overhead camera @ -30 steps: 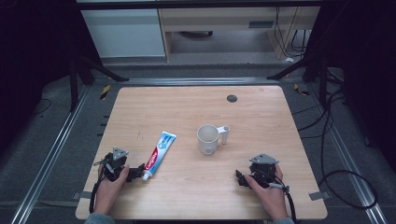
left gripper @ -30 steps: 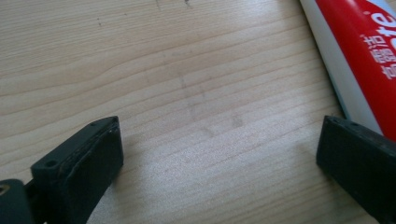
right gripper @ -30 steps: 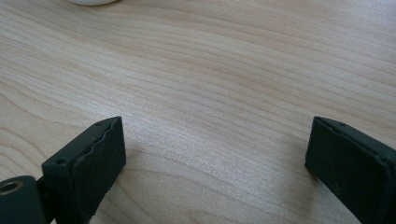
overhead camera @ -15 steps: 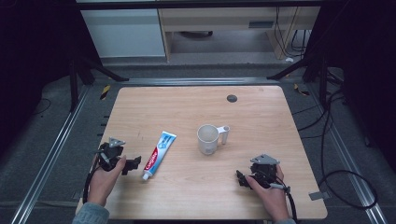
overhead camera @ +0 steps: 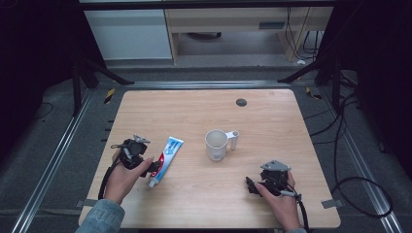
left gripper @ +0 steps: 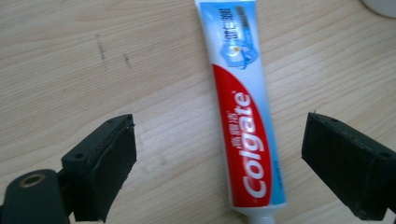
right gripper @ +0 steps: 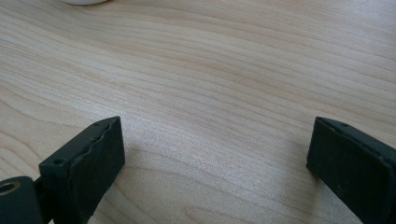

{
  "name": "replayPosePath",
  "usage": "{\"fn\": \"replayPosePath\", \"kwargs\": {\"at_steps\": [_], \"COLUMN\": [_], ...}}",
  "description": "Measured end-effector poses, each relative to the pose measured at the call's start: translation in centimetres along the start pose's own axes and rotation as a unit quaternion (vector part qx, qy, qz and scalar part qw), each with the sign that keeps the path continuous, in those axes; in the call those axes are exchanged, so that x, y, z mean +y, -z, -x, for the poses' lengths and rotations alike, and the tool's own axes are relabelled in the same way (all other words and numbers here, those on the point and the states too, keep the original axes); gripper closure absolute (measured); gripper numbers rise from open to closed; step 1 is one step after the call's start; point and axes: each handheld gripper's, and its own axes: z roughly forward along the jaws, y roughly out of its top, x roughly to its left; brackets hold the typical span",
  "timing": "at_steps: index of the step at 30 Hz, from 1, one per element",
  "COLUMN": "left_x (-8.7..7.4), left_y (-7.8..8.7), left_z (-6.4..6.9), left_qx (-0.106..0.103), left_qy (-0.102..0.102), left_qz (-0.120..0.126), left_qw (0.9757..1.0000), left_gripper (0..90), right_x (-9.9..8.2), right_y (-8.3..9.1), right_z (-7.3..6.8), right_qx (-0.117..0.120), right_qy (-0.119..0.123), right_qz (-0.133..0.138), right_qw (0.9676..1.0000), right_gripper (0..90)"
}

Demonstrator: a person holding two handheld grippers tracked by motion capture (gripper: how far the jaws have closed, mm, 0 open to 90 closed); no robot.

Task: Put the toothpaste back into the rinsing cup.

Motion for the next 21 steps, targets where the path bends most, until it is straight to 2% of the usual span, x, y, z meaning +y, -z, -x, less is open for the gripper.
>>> {"fn": "replayPosePath", "kwargs": {"at_steps": [4,6,7,9,11,14,17,19,21], "left_x": [0.8,1.6,1.6,2.4,2.7,3.6,3.9,4.0,4.1], "left_y": [-0.5,-1.4,-1.4,-2.2,-2.3,-3.2,-3.6,-4.4,-4.9], "left_z": [0.8,1.3,1.3,1.7,1.7,1.8,1.9,1.9,1.7], "left_qx": [-0.004,-0.009,-0.009,-0.021,-0.022,-0.019,-0.016,-0.020,-0.020], "left_qy": [-0.017,-0.025,-0.025,-0.032,-0.031,-0.033,-0.037,-0.038,-0.037], "left_qz": [-0.010,-0.030,-0.030,-0.057,-0.061,-0.086,-0.098,-0.117,-0.122], "left_qw": [0.9998,0.9992,0.9992,0.9976,0.9974,0.9956,0.9944,0.9922,0.9916], "left_gripper": [10.7,11.1,11.2,11.5,12.0,11.8,11.7,12.3,14.9], "right_x": [0.0,0.1,0.1,0.1,0.1,0.1,0.1,0.1,0.1], "right_y": [0.0,-0.1,-0.1,-0.1,-0.1,-0.1,-0.1,-0.1,-0.1], "right_z": [0.0,0.1,0.1,0.1,0.1,0.1,0.1,0.1,0.1], "right_qx": [0.003,0.001,0.002,0.003,0.002,0.002,0.002,0.002,0.002], "right_qy": [-0.001,0.002,0.003,0.003,0.004,0.004,0.004,0.003,0.003], "right_qz": [0.001,0.001,0.001,0.000,0.001,0.001,0.001,0.000,0.001], "right_qw": [1.0000,1.0000,1.0000,1.0000,1.0000,1.0000,1.0000,1.0000,1.0000], "right_gripper": [4.1,4.0,4.0,4.0,4.0,4.0,4.0,4.0,4.0]}}
